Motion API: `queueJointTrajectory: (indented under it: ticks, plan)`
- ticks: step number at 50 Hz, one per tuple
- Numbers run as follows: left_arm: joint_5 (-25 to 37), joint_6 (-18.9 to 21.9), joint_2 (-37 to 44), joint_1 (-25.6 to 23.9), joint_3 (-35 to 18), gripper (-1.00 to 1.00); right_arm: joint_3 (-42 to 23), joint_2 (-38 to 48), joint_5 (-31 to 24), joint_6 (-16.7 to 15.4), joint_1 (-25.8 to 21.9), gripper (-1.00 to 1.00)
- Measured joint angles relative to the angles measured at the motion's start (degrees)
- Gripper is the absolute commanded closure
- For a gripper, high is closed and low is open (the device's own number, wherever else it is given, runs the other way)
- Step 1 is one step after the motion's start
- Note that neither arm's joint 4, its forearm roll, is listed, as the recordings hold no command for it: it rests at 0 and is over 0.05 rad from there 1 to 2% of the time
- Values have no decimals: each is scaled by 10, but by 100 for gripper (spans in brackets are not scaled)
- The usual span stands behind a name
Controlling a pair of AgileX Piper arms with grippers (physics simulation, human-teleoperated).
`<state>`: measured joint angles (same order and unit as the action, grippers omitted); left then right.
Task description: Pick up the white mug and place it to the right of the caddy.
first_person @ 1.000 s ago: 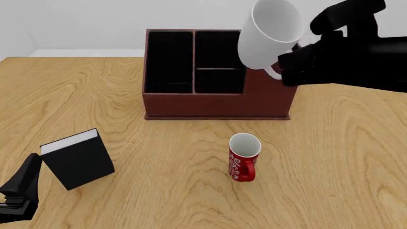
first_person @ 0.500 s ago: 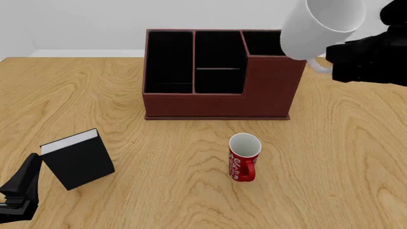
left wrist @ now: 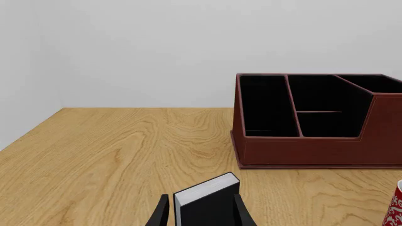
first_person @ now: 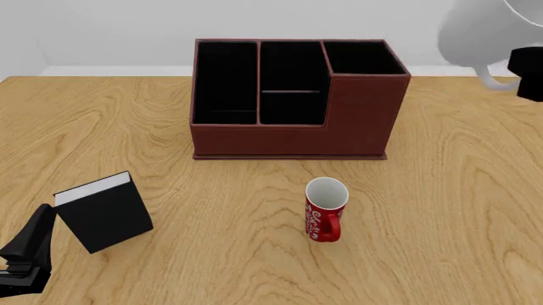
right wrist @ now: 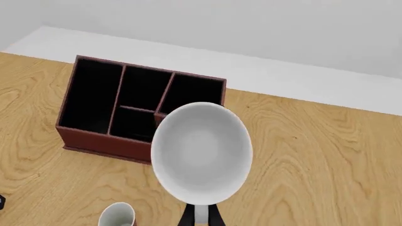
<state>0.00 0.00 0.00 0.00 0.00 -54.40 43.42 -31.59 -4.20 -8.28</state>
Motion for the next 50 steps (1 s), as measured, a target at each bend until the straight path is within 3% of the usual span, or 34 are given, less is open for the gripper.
queueJointTrajectory:
  ticks: [19, 50]
  plan:
    - [0, 0, 0, 0, 0, -100, -3, -1, 5, 17, 57, 100]
    - [0, 0, 0, 0, 0, -100, -89, 103, 16, 59, 66, 100]
